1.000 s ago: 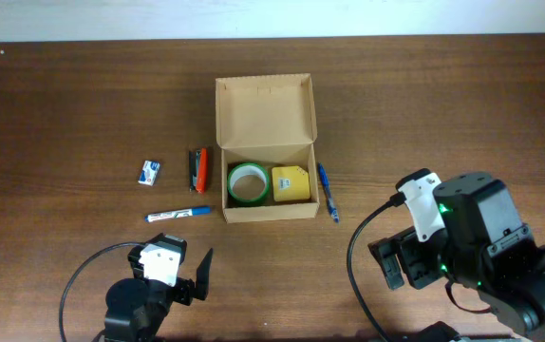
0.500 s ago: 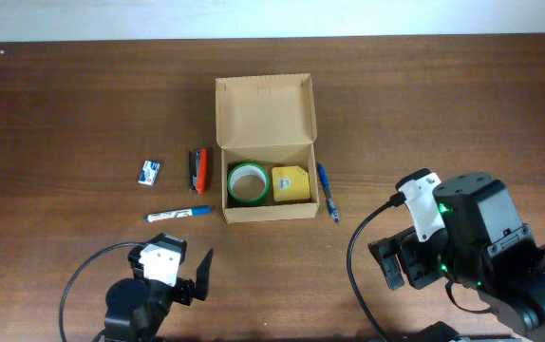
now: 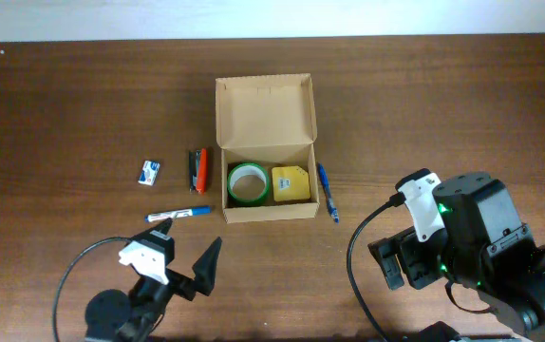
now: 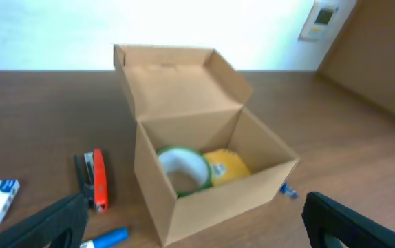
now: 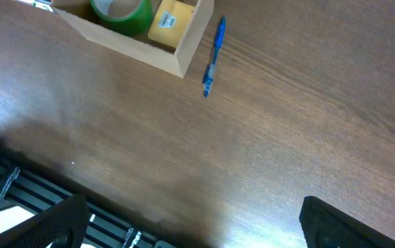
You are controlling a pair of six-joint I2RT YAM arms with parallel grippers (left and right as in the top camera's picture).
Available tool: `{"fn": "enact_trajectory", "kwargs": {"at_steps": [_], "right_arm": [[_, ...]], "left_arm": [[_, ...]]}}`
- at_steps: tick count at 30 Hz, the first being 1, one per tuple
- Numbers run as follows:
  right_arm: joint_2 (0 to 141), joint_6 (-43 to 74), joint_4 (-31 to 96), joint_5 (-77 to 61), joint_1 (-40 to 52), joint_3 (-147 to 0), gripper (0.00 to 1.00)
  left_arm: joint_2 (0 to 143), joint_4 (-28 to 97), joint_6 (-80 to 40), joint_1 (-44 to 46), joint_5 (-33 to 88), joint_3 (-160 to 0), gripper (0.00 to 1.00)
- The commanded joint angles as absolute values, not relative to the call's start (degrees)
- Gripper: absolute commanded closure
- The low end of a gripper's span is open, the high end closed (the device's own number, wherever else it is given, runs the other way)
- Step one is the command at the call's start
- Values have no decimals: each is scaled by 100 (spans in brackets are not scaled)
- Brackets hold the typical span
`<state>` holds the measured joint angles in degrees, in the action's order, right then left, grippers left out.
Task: Pack container
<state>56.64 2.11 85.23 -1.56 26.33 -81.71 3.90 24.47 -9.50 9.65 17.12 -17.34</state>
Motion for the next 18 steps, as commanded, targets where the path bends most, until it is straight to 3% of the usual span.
{"fn": "enact_trajectory", "kwargs": {"at_steps": [1, 18], "right_arm": [[5673, 191, 8508, -213, 2606, -8154, 1], [5673, 191, 8508, -213, 2606, -8154, 1]], "left_arm": [[886, 2655, -1107, 980, 1452, -2342, 0], [4560, 3913, -628, 965, 259, -4851, 1]]}}
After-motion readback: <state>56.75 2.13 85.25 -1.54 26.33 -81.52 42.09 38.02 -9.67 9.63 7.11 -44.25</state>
